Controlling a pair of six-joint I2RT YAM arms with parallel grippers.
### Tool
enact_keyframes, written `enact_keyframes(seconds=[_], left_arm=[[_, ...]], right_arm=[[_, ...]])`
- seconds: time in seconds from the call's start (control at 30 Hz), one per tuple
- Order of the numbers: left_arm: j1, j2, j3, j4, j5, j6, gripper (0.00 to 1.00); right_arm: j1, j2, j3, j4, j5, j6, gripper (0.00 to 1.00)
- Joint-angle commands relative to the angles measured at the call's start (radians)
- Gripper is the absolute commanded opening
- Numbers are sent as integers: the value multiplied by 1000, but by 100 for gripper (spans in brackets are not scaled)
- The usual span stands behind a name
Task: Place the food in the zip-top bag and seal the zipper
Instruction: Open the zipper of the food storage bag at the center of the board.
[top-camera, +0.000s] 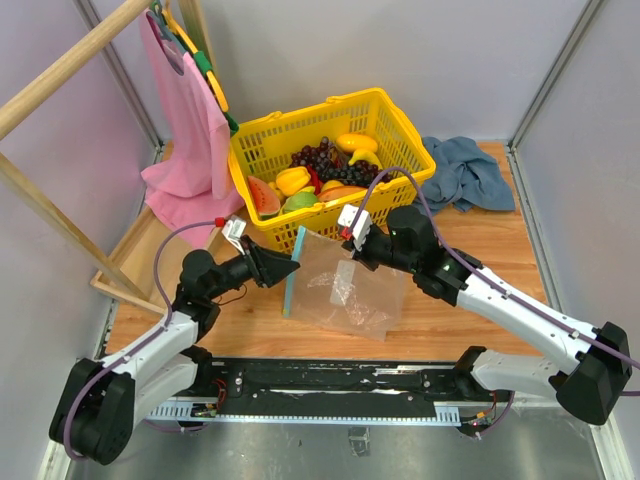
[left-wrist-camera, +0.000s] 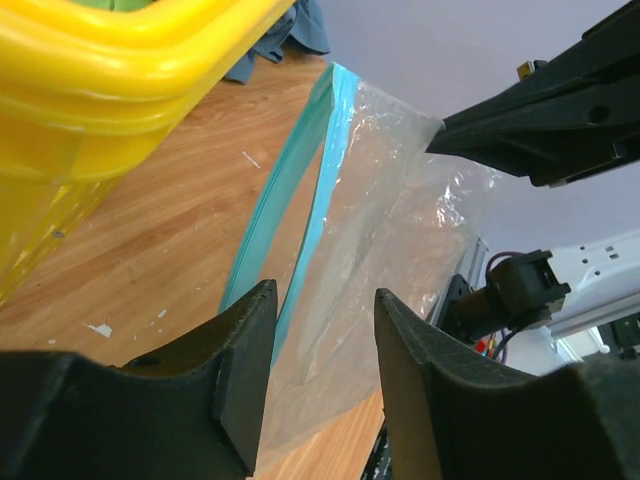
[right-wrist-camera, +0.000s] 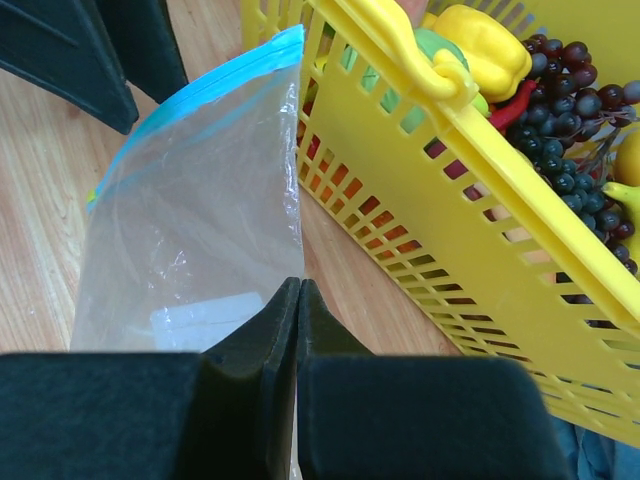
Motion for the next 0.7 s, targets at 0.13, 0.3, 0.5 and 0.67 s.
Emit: enact_keyframes(seconds=[0.13, 0.3, 0.5, 0.67], left_arm=[[-26, -12, -25, 14, 40, 1, 41], [-43, 7, -21, 43, 58, -15, 35], [-84, 39, -17, 62, 54, -18, 33], [-112, 60, -13, 76, 26, -21, 30]], right_arm=[[21, -14, -13, 49, 45, -9, 1], [22, -11, -13, 61, 46, -6, 1], [21, -7, -18, 84, 51, 0, 1], [22, -5, -18, 94, 39, 7, 1]])
